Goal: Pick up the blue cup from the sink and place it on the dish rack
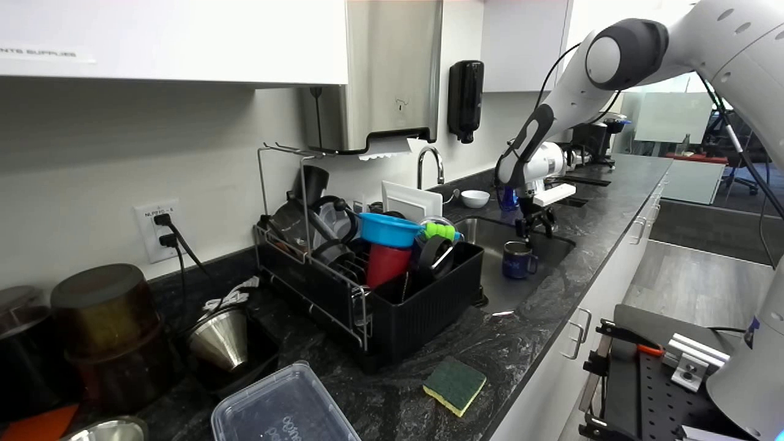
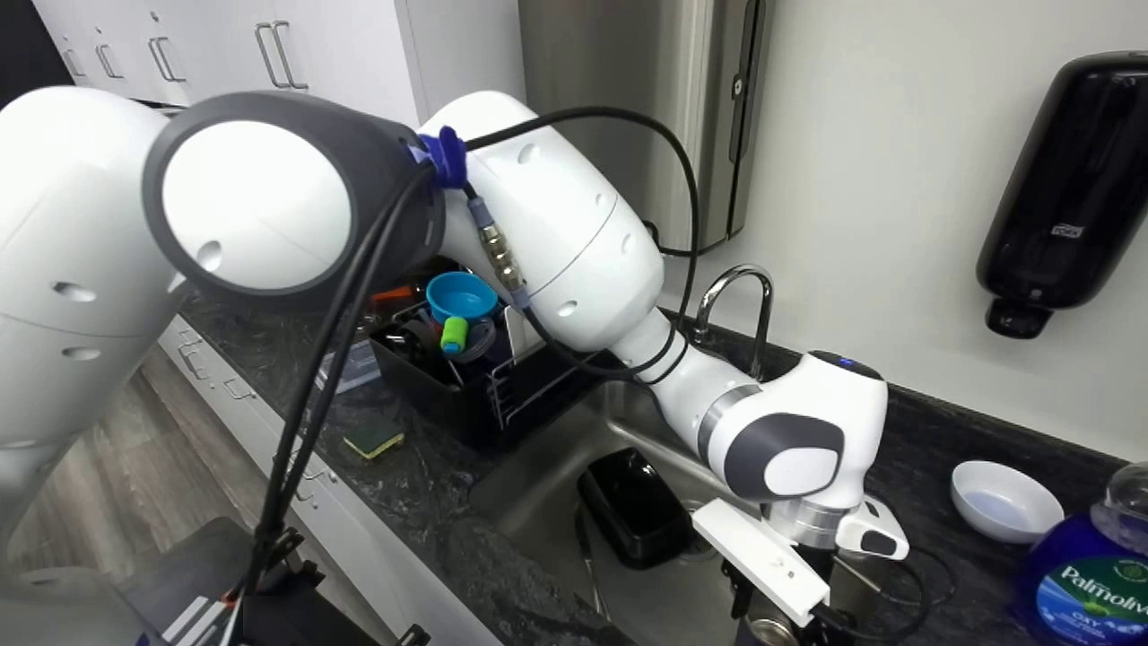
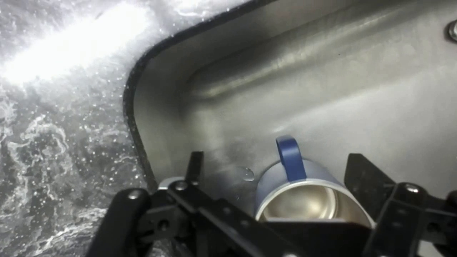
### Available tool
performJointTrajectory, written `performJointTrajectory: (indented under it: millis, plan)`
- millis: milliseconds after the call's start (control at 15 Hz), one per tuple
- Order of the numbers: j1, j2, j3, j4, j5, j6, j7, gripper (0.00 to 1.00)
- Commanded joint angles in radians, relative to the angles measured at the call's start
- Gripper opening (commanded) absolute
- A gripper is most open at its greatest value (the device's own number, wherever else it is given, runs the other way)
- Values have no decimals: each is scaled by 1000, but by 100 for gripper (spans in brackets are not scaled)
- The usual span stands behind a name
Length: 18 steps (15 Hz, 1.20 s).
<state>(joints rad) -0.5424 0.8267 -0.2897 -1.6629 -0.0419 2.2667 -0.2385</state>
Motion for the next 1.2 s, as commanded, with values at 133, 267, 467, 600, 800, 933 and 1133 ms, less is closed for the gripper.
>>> performJointTrajectory:
  millis: [133,267,467,600,800,933,1133]
  plan:
    - [-23,25,35,9,1,22,-61,100]
    - [-26,23,44,7,3,34,-79,100]
    - [-34,20,58,3,8,68,-113,100]
    - [-45,28,67,9,11,91,-140,100]
    - [-71,40,82,18,12,112,-172,100]
    - [-85,46,94,23,14,121,-185,100]
    - [-101,50,119,26,17,131,-202,100]
